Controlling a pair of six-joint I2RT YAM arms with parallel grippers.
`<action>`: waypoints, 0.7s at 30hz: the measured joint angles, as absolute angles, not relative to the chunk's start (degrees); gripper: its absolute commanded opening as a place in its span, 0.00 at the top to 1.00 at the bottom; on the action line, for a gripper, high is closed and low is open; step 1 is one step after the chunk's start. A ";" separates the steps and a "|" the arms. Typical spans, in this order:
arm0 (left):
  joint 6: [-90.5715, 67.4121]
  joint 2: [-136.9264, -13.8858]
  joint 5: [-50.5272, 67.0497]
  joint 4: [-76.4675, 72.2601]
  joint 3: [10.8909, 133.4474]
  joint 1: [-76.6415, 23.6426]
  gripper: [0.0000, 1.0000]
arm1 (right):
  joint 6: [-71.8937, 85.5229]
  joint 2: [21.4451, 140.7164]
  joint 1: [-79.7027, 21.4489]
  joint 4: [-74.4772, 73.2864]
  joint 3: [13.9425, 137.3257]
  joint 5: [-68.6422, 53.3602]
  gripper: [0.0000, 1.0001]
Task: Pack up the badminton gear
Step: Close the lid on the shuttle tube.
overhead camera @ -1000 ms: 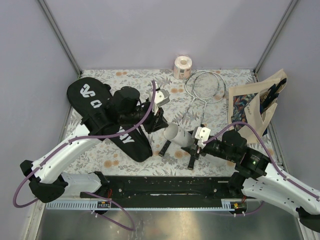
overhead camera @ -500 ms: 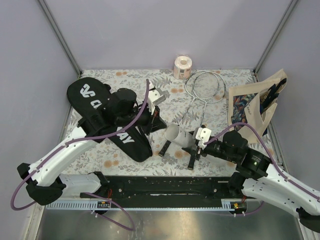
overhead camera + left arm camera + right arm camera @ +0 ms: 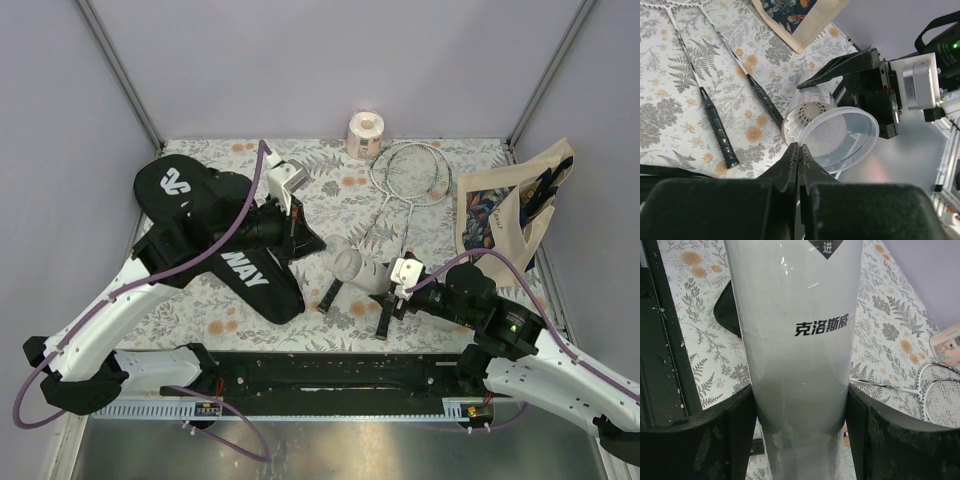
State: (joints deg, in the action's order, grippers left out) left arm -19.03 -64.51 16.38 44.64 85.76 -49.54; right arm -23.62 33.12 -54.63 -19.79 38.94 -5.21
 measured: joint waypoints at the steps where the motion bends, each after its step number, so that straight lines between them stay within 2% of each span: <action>1: -19.88 -64.51 16.32 44.86 85.97 -49.50 1.00 | -23.83 33.10 -54.63 -19.88 38.94 -5.19 0.60; 21: -30.61 -68.03 19.94 47.31 85.06 -49.41 1.00 | -26.81 33.54 -54.63 -19.46 38.94 -5.65 0.61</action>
